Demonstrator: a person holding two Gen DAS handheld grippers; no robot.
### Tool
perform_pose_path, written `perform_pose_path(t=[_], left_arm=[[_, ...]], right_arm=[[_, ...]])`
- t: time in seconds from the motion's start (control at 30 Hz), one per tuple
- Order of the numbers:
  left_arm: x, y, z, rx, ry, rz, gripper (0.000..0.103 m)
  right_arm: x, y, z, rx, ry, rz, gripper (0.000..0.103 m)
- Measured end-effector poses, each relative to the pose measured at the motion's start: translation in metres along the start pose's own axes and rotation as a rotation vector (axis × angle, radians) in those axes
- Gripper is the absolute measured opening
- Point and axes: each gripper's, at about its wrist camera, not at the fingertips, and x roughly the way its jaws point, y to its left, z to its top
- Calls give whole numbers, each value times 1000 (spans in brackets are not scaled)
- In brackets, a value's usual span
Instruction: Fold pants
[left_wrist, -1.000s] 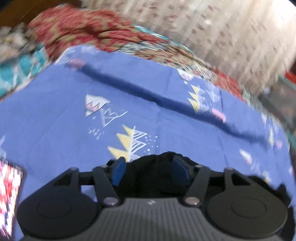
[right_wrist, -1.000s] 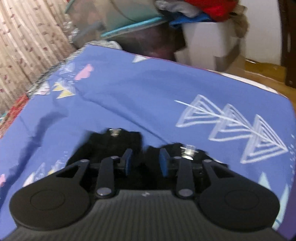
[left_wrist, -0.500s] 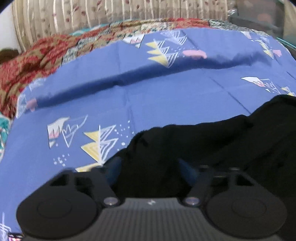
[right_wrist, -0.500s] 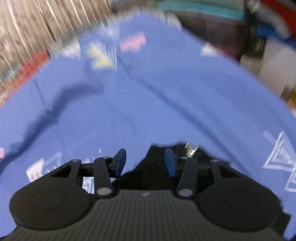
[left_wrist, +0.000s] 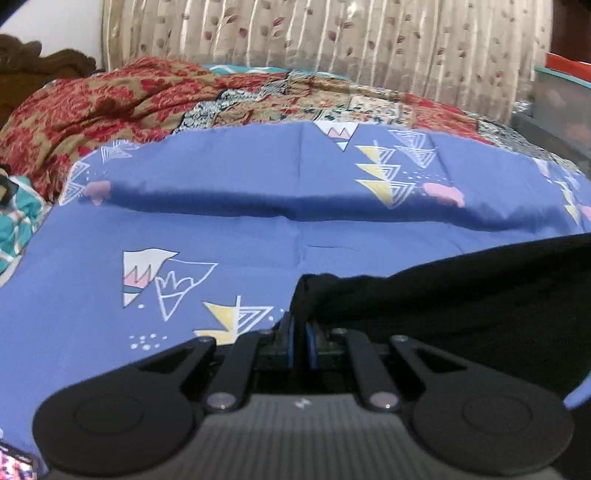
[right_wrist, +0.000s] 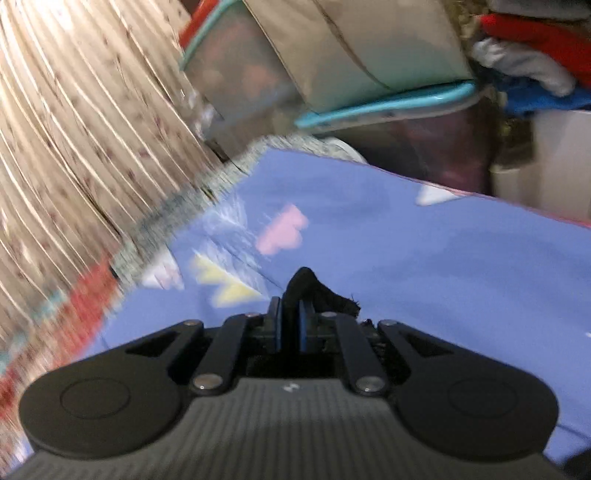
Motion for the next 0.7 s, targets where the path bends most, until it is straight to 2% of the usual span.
perform_pose_path(t=[0.03, 0.07, 0.1, 0.13, 0.17, 0.2, 0.23, 0.27, 0.3, 0.37, 0.47, 0.57, 0.7], left_arm=[[13, -3, 1, -6, 22, 26, 8], [28, -6, 2, -9, 52, 55, 12], [45, -9, 0, -9, 90, 70, 13], [59, -11, -2, -5, 124, 74, 15], [73, -13, -6, -2, 156, 87, 20], [77, -15, -9, 0, 163, 100, 22], [76, -17, -11, 5, 148, 109, 23], [71, -18, -11, 7, 135, 110, 29], [64, -18, -11, 5, 120, 111, 41], [51, -12, -10, 1, 92, 128, 50], [25, 2, -8, -29, 53, 115, 55], [-3, 17, -14, -89, 20, 119, 57], [-27, 30, -31, -176, 46, 98, 57]], right_arm=[[12, 6, -1, 19, 9, 1, 17], [26, 12, -6, 25, 38, -15, 28], [42, 18, -13, 5, 83, -52, 47], [58, 23, -23, -50, 135, -120, 53], [62, 28, -35, -84, 158, -174, 54], [64, 27, -43, -93, 162, -189, 53], [59, 22, -51, -81, 152, -144, 53], [54, 17, -54, -75, 148, -100, 52], [48, 13, -56, -85, 148, -83, 52], [38, 2, -53, -122, 131, -99, 52], [32, -17, -44, -74, 134, -142, 53], [35, -34, -46, 7, 176, -136, 53], [51, -24, -64, 22, 242, -99, 53]])
